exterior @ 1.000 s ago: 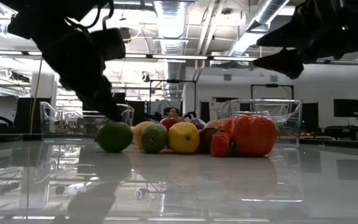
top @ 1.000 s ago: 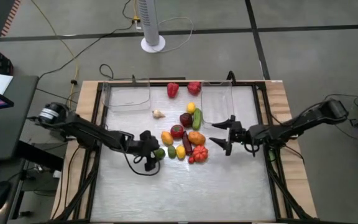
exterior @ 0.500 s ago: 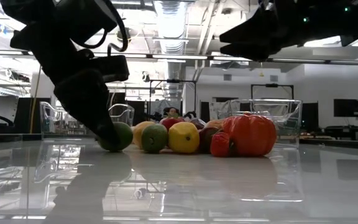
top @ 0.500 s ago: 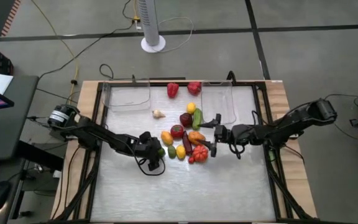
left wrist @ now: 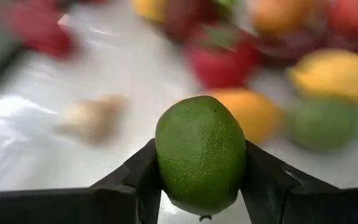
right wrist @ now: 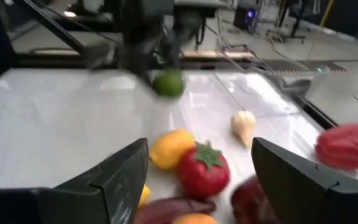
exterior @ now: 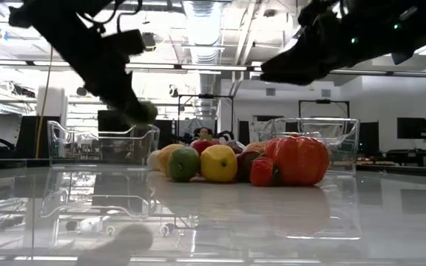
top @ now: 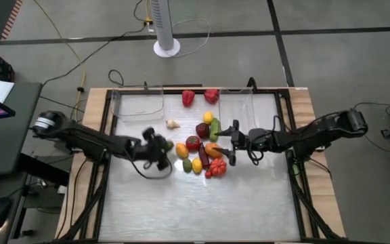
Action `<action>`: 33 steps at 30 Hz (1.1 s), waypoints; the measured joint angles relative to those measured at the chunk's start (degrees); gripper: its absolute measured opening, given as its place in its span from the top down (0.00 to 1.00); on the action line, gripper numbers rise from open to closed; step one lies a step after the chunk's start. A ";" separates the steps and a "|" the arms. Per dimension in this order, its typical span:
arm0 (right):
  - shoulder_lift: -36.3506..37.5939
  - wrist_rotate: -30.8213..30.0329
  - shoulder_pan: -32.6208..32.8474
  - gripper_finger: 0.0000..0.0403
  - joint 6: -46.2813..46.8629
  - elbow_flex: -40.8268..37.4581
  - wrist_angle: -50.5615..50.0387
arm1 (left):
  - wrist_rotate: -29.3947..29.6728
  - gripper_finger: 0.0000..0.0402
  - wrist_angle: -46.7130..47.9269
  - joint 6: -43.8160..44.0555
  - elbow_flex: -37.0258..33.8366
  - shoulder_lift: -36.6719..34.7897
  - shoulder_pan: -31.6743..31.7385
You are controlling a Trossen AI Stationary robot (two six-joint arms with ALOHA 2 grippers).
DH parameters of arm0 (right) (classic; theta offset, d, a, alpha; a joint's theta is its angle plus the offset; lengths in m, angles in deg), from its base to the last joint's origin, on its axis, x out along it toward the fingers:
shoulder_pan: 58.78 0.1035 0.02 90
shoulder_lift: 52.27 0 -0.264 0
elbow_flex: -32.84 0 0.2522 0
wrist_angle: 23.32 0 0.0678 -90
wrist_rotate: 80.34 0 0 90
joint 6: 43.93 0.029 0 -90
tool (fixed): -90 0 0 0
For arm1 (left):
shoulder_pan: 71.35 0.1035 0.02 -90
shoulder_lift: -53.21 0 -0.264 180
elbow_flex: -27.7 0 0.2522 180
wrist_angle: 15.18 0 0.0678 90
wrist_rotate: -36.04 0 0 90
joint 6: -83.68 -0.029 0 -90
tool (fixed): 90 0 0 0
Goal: Sort produce into baskets
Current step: Put the left green lime into the left transparent bin
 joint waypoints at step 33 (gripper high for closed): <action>-5.25 16.59 -9.24 0.23 -1.26 -1.21 12.44 | -11.91 0.56 1.44 -17.47 -0.02 -9.94 44.13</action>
